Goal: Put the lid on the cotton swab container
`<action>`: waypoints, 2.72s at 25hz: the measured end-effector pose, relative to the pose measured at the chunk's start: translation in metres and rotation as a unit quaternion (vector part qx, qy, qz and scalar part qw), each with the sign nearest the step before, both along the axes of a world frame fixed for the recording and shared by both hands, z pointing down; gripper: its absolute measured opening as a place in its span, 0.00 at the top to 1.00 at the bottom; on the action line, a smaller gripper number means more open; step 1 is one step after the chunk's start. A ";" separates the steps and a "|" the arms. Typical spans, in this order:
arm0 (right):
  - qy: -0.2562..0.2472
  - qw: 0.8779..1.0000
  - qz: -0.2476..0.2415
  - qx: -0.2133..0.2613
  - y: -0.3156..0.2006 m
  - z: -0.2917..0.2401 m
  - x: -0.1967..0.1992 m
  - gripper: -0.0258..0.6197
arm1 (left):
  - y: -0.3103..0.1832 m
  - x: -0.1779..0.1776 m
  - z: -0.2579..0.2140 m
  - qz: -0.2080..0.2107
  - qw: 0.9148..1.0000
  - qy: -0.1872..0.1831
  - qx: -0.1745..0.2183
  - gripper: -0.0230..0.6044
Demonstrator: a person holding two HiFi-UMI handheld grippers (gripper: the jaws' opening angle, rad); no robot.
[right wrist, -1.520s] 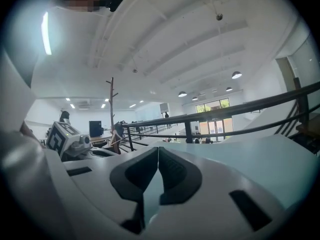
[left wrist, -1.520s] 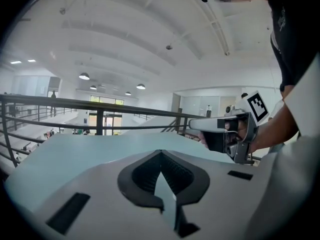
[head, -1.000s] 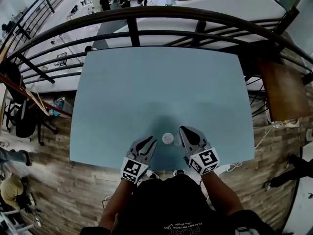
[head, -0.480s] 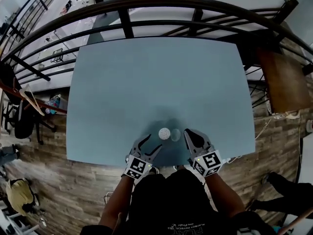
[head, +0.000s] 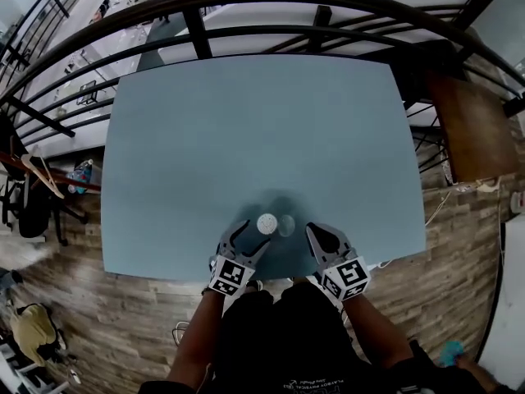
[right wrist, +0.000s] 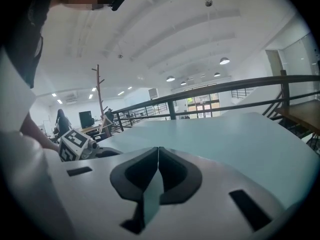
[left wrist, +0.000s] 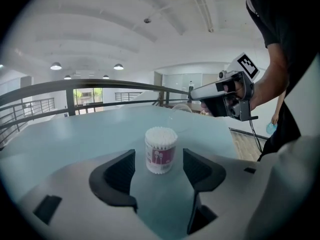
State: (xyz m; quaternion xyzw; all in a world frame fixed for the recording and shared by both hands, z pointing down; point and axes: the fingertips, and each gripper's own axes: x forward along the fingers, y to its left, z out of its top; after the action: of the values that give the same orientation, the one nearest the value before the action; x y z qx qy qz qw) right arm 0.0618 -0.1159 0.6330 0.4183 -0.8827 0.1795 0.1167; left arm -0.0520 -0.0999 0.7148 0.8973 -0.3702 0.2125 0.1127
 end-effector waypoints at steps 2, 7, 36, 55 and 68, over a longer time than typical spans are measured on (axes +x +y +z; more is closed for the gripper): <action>0.002 1.000 -0.001 -0.005 0.001 0.003 0.002 0.93 | -0.004 0.003 0.003 -0.011 1.000 0.001 0.001 0.49; 0.007 1.000 -0.003 -0.009 0.000 0.007 0.012 0.93 | -0.009 0.014 0.010 -0.013 1.000 -0.001 0.000 0.48; 0.033 0.996 -0.070 -0.037 0.008 0.039 -0.012 0.93 | -0.016 0.024 0.018 -0.047 0.999 -0.018 -0.005 0.57; 0.047 0.988 -0.144 -0.023 0.004 0.035 -0.067 0.93 | -0.013 0.024 0.016 -0.037 0.999 -0.023 -0.007 0.57; 0.092 0.978 -0.182 -0.034 0.002 0.039 -0.095 0.93 | -0.012 0.023 0.014 -0.033 0.999 -0.021 -0.011 0.57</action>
State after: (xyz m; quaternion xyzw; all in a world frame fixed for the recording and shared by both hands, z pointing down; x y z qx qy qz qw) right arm -0.0336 -0.1135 0.6720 0.2612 -0.9228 0.1460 0.2425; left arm -0.0287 -0.1122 0.7293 0.8787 -0.3995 0.2311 0.1217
